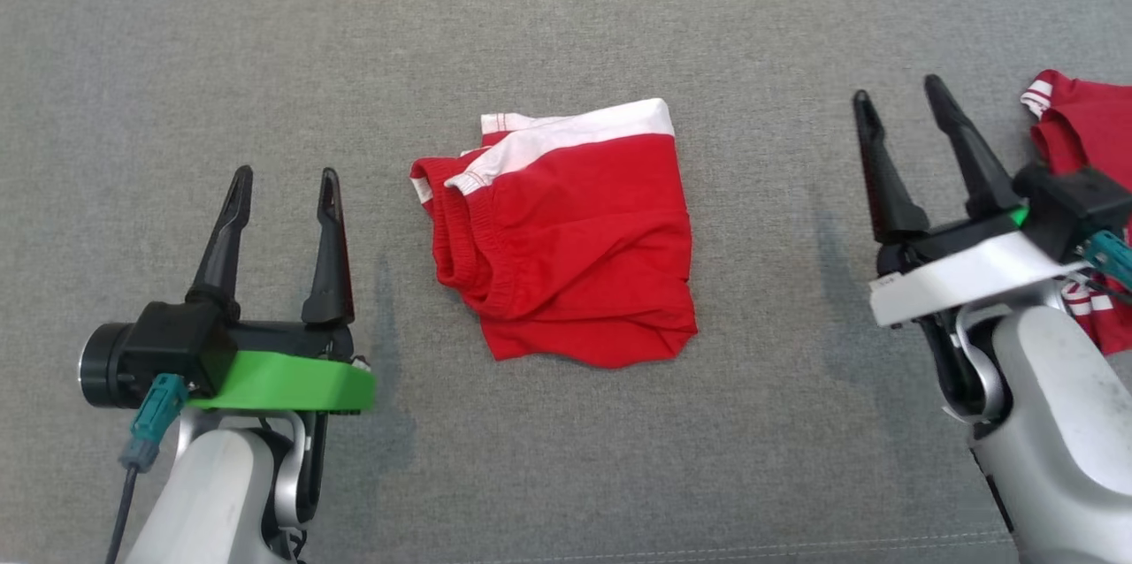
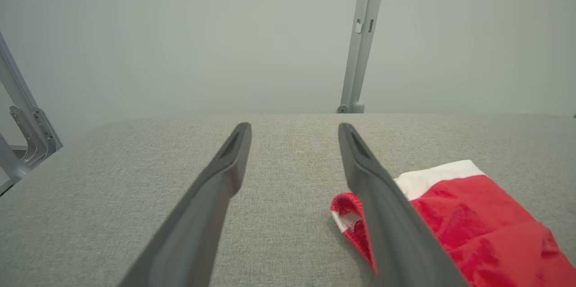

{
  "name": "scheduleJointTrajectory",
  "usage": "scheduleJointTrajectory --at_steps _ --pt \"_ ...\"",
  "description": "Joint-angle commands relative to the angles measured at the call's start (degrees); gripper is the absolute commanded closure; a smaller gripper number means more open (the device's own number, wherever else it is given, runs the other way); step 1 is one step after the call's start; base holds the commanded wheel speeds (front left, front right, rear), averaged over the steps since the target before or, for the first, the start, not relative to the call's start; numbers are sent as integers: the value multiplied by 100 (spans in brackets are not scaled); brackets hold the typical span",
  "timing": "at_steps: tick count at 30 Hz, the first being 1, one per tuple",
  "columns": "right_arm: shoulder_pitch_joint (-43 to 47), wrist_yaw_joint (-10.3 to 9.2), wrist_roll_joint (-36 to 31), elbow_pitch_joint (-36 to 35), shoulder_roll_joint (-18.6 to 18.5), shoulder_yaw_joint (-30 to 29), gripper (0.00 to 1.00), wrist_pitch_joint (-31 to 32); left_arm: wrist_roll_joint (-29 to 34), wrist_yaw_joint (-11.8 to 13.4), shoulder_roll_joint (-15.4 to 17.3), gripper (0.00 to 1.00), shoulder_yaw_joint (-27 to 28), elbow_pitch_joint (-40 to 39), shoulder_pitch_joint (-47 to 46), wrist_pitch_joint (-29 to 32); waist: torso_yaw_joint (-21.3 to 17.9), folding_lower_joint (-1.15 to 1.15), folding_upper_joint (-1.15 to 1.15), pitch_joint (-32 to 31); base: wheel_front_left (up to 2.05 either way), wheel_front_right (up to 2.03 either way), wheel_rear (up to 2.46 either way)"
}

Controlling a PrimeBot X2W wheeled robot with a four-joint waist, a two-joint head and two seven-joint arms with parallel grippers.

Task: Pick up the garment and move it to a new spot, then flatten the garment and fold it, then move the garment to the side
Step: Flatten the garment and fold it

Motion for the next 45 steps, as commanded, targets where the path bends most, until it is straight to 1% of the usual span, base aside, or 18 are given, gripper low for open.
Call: scheduleJointTrajectory --at_steps 1,2,6,16,18,23,29,38,45 --pt "295 -1 -214 -137 7 -323 0 -22 -19 51 80 0 65 -45 79 -19 -128 0 -1 -107 0 0 0" --pt "525 0 -346 -266 55 -582 0 -22 -42 83 123 0 124 -73 135 -19 -182 0 -1 -147 0 0 0" --pt "817 -1 -503 -499 136 -804 0 -23 -71 149 181 0 197 -143 248 0 -269 0 -1 -248 0 0 0" --pt "1310 -1 -661 -744 218 -861 0 85 -142 185 355 0 206 -269 629 128 -310 0 -1 -753 0 0 0" --pt "1431 -1 -675 -771 220 -873 0 132 -169 102 415 0 177 -319 737 166 -311 0 -1 -894 0 0 0" --pt "1736 -1 -706 -866 229 -900 0 247 -261 8 577 0 210 -403 1008 221 -295 0 -1 -1220 0 0 0" --pt "2077 -1 -746 -974 251 -935 0 434 -338 -5 719 0 231 -504 1309 304 -285 0 -1 -1561 0 0 0" --pt "2539 -1 -732 -1137 333 -1022 0 693 -391 95 820 0 180 -718 1717 468 -291 0 -1 -1973 0 0 0" --pt "2723 -1 -723 -1242 377 -1036 0 824 -440 124 888 0 199 -806 1841 545 -317 0 -1 -2064 0 0 0"
